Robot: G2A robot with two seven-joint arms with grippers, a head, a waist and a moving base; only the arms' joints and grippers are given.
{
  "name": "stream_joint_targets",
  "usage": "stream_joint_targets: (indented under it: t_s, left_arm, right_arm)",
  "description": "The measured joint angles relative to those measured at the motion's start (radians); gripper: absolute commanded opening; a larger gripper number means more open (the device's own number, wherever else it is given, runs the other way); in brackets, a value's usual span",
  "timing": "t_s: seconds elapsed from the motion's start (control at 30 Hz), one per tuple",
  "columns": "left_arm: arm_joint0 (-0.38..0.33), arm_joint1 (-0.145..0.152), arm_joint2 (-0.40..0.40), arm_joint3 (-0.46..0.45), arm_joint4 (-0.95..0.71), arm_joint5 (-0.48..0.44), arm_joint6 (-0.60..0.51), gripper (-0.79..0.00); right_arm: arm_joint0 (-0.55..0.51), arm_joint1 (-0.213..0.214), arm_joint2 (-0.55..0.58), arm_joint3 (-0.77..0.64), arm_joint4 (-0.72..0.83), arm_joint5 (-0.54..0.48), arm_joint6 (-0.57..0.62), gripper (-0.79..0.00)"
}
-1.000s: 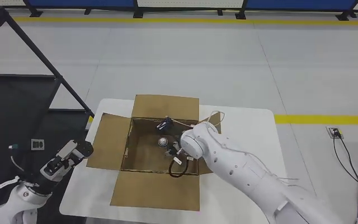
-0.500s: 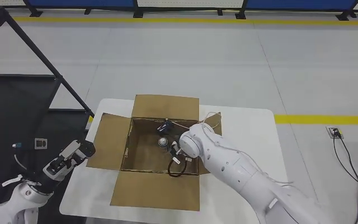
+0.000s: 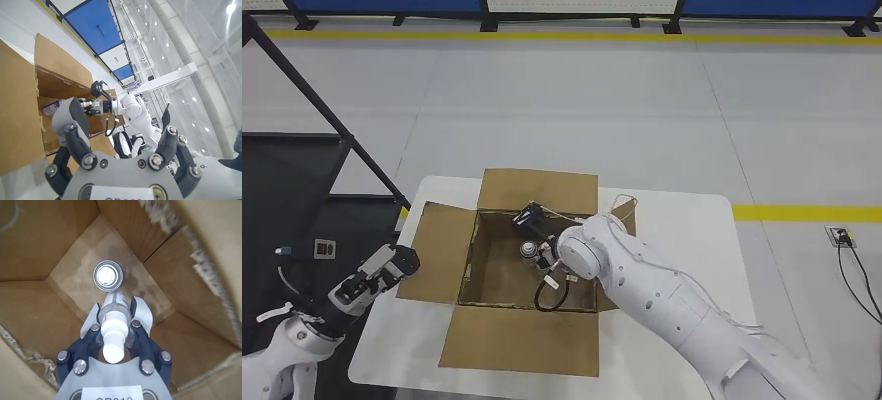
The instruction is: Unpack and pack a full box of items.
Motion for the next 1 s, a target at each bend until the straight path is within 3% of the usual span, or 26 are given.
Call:
stream_joint_targets:
  t_s: [0.33,0.5,0.63,0.8,1.0]
  left_arm:
    - [-0.049,0.009,0.058,-0.003,0.034,0.021,0.0,0.0]
    - [-0.066,0.013,0.083,0.001,0.052,0.031,0.001,0.0]
    - [-0.081,0.016,0.094,0.008,0.066,0.041,0.006,0.0]
    - [-0.1,0.021,0.109,0.003,0.077,0.053,0.003,0.0]
    - [-0.126,0.025,0.145,0.0,0.095,0.068,0.007,0.0]
  right_arm:
    - [-0.28,0.148,0.295,-0.681,-0.338,0.116,0.172,-0.785]
    - [-0.457,0.192,0.486,-0.959,-0.478,0.15,0.141,-0.785]
    - [-0.617,0.218,0.701,-1.118,-0.511,0.167,0.077,-0.785]
    - [-0.767,0.234,0.918,-1.127,-0.474,0.175,0.052,-0.785]
    - [-0.803,0.246,1.046,-0.932,-0.468,0.159,0.134,-0.785]
